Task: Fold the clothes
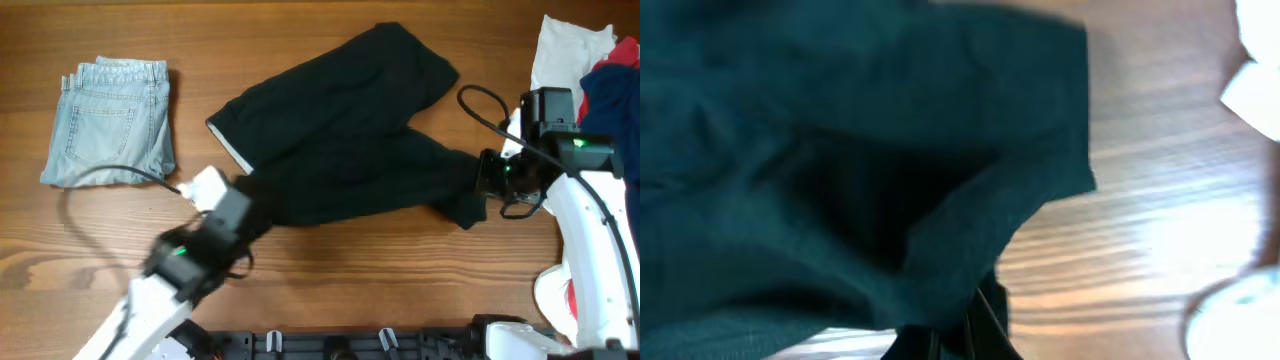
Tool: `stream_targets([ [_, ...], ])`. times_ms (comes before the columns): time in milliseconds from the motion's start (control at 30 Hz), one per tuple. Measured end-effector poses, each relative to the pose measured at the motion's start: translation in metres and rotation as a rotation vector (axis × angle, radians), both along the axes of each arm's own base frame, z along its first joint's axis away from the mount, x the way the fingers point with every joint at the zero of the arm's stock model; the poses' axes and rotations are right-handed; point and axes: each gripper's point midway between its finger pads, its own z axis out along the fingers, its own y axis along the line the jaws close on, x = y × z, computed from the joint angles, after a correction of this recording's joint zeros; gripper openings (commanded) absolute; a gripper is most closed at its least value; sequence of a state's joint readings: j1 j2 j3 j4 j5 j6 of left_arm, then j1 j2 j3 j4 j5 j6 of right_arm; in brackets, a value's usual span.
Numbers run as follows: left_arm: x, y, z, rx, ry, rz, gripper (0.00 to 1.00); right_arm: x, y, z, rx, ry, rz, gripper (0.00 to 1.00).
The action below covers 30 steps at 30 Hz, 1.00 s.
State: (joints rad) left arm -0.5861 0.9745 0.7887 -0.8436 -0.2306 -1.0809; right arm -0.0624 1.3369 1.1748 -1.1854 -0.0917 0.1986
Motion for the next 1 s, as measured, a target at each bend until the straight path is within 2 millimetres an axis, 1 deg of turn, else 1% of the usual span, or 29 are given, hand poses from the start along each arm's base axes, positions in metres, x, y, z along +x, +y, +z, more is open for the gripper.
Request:
stream_targets([
  [67, 0.013, 0.008, 0.051, -0.028, -0.142, -0.021, 0.04, 0.0, 0.005, 0.012, 0.025, -0.052, 0.012, 0.04],
  [100, 0.016, 0.012, 0.069, -0.035, -0.192, -0.027, 0.04, -0.002, 0.007, 0.017, 0.032, -0.075, 0.021, 0.04],
  [133, 0.02, 0.016, 0.097, -0.047, -0.264, -0.034, 0.04, -0.004, 0.009, 0.026, 0.037, -0.111, 0.031, 0.04],
  [167, 0.021, 0.019, 0.115, -0.053, -0.311, -0.039, 0.04, -0.005, 0.011, 0.034, 0.043, -0.141, 0.04, 0.04],
  [200, 0.022, 0.022, 0.138, -0.058, -0.373, -0.051, 0.04, -0.008, 0.013, 0.044, 0.046, -0.183, 0.052, 0.04],
  [300, 0.02, 0.027, 0.181, -0.059, -0.48, -0.079, 0.04, -0.015, 0.016, 0.076, 0.048, -0.309, 0.076, 0.04],
  [333, 0.019, 0.028, 0.192, -0.057, -0.504, -0.089, 0.04, -0.019, 0.017, 0.087, 0.044, -0.354, 0.081, 0.04],
  [467, 0.016, 0.027, 0.207, -0.055, -0.533, -0.117, 0.04, -0.032, 0.016, 0.12, 0.009, -0.488, 0.111, 0.04],
  [567, 0.01, 0.027, 0.217, -0.043, -0.537, -0.147, 0.04, -0.042, 0.011, 0.153, -0.041, -0.603, 0.11, 0.04],
  [600, 0.006, 0.027, 0.223, -0.039, -0.537, -0.162, 0.04, -0.047, 0.009, 0.172, -0.064, -0.665, 0.104, 0.04],
  [633, 0.003, 0.028, 0.229, -0.04, -0.543, -0.17, 0.04, -0.05, 0.007, 0.186, -0.08, -0.706, 0.098, 0.04],
  [667, -0.001, 0.028, 0.236, -0.043, -0.549, -0.178, 0.04, -0.056, 0.005, 0.205, -0.098, -0.764, 0.09, 0.05],
  [700, -0.006, 0.029, 0.245, -0.047, -0.56, -0.187, 0.04, -0.061, 0.004, 0.222, -0.114, -0.817, 0.083, 0.04],
  [767, -0.014, 0.029, 0.266, -0.066, -0.604, -0.2, 0.04, -0.071, 0.001, 0.253, -0.142, -0.906, 0.074, 0.04],
  [833, -0.02, 0.029, 0.285, -0.081, -0.66, -0.214, 0.04, -0.077, 0.0, 0.277, -0.161, -0.981, 0.069, 0.04],
  [867, -0.021, 0.03, 0.291, -0.083, -0.676, -0.219, 0.04, -0.078, 0.0, 0.283, -0.167, -1.0, 0.07, 0.04],
  [933, -0.019, 0.029, 0.29, -0.075, -0.67, -0.223, 0.04, -0.074, -0.001, 0.281, -0.169, -0.989, 0.07, 0.04],
  [1000, -0.007, 0.025, 0.283, -0.052, -0.639, -0.225, 0.04, -0.059, -0.003, 0.273, -0.179, -0.942, 0.074, 0.04],
])
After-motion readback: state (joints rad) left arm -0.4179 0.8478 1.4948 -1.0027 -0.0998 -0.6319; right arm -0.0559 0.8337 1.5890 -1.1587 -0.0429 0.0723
